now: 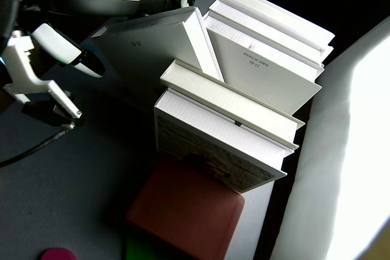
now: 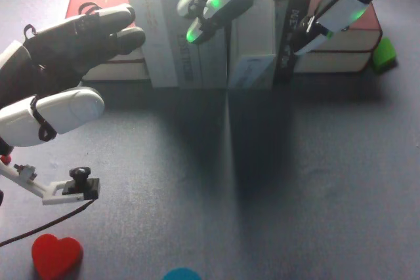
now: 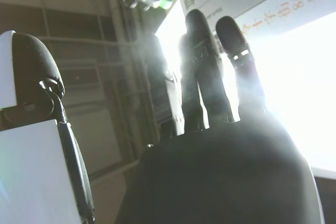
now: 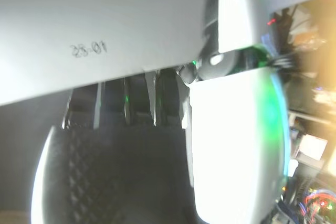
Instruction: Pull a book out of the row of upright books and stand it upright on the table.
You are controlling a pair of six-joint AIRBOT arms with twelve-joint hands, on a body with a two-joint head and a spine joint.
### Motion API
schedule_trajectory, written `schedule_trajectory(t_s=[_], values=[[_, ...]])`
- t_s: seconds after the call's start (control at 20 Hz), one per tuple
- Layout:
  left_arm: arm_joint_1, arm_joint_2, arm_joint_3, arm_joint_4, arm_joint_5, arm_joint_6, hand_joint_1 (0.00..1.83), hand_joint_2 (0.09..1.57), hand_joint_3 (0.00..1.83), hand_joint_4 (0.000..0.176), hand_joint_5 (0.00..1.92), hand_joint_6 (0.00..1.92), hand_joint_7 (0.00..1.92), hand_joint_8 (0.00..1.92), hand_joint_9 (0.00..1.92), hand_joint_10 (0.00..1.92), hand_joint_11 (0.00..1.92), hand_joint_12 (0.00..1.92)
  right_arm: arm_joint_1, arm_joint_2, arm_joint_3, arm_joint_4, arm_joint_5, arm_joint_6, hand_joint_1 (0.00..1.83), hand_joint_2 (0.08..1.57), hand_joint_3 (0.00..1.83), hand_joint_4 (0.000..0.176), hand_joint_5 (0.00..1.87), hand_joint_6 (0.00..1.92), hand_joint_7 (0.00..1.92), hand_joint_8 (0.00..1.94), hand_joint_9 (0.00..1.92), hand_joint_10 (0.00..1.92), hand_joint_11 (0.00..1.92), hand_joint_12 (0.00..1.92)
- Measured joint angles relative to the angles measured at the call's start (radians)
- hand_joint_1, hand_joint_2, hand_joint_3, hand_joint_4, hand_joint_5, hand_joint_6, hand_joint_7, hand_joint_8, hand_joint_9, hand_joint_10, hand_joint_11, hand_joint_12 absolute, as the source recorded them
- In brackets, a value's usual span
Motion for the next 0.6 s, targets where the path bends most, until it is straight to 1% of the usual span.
schedule_trajectory(t_s=[0.05,0.1,0.15,0.2,0.25,0.3,0.35,0.45,0.5,0.55,0.6], values=[[0.0,0.0,0.0,0.001,0.0,0.0,0.95,0.85,0.0,0.002,0.6,0.37,0.6,0.01,0.67,0.15,0.0,1.34,0.0,-0.004,0.007,0.006,0.003,0.008,1.49,1.04,0.0,0.0,0.93,0.61,0.98,0.63,1.07,0.82,0.72,1.51],[0.0,0.0,0.0,0.001,-0.001,0.0,0.95,0.87,0.0,0.009,0.55,0.52,0.64,0.01,0.66,0.22,0.0,1.35,0.0,-0.007,0.01,0.011,0.003,0.013,1.41,1.09,0.0,0.0,0.97,0.7,0.96,0.96,1.01,1.18,0.84,1.46],[0.0,0.0,0.0,0.002,-0.001,0.0,0.95,0.87,0.0,0.01,0.51,0.61,0.64,0.01,0.61,0.33,0.0,1.35,0.0,-0.01,0.01,0.005,0.011,0.007,1.39,1.11,0.0,0.0,0.95,0.75,0.94,1.06,0.98,1.28,0.85,1.47],[0.0,0.0,0.0,0.002,-0.001,0.0,0.94,0.89,0.0,0.01,0.5,0.65,0.67,0.01,0.59,0.45,0.0,1.38,0.0,-0.011,0.01,0.003,0.022,0.006,1.38,1.12,0.0,0.0,0.9,0.89,0.92,1.08,0.96,1.29,0.78,1.47],[0.0,0.0,0.0,0.001,-0.001,0.0,0.94,0.9,0.0,0.004,0.5,0.65,0.67,0.01,0.55,0.57,0.02,1.37,0.0,-0.011,0.01,0.003,0.027,0.005,1.38,1.12,0.0,0.0,0.92,0.9,0.9,1.09,0.95,1.28,0.73,1.46],[0.0,0.0,0.0,0.001,-0.001,0.0,0.94,0.89,0.0,0.011,0.51,0.67,0.67,0.0,0.51,0.67,0.06,1.37,0.0,-0.011,0.01,0.004,0.027,0.005,1.37,1.13,0.0,0.0,0.92,0.92,0.88,1.1,0.95,1.28,0.73,1.48],[0.0,0.0,0.0,0.002,-0.001,0.0,0.94,0.89,0.0,0.02,0.52,0.68,0.68,0.01,0.49,0.74,0.06,1.4,0.0,-0.011,0.01,0.007,0.028,0.004,1.37,1.13,0.0,0.0,0.94,0.95,0.87,1.07,0.94,1.28,0.7,1.47],[0.0,0.0,0.0,0.002,-0.001,0.0,0.92,0.9,0.0,0.031,0.53,0.7,0.71,0.01,0.48,0.81,0.06,1.44,0.0,-0.011,0.01,0.011,0.03,0.002,1.38,1.11,0.0,0.0,0.98,0.86,0.91,1.03,0.96,1.26,0.69,1.49],[0.0,0.0,0.0,0.002,-0.001,0.0,0.92,0.9,0.0,0.039,0.52,0.72,0.73,0.02,0.47,0.85,0.05,1.46,-0.004,-0.011,0.01,0.03,0.033,-0.002,1.27,1.11,0.0,0.0,1.01,0.79,0.97,1.15,0.99,1.27,0.78,1.64],[0.0,0.0,0.0,0.003,-0.001,0.0,0.92,0.9,0.0,0.033,0.5,0.78,0.72,0.02,0.45,0.9,0.05,1.46,-0.005,-0.01,0.01,0.037,0.037,-0.003,1.26,1.11,0.0,0.0,0.99,0.77,1.0,1.17,1.05,1.33,0.9,1.7],[0.0,0.0,0.0,0.002,-0.001,0.0,0.91,0.9,0.0,0.029,0.47,0.87,0.73,0.03,0.42,0.96,0.06,1.47,-0.005,-0.007,0.01,0.05,0.049,-0.003,1.25,1.14,0.0,0.0,0.93,0.8,0.97,1.28,1.1,1.41,1.01,1.73]])
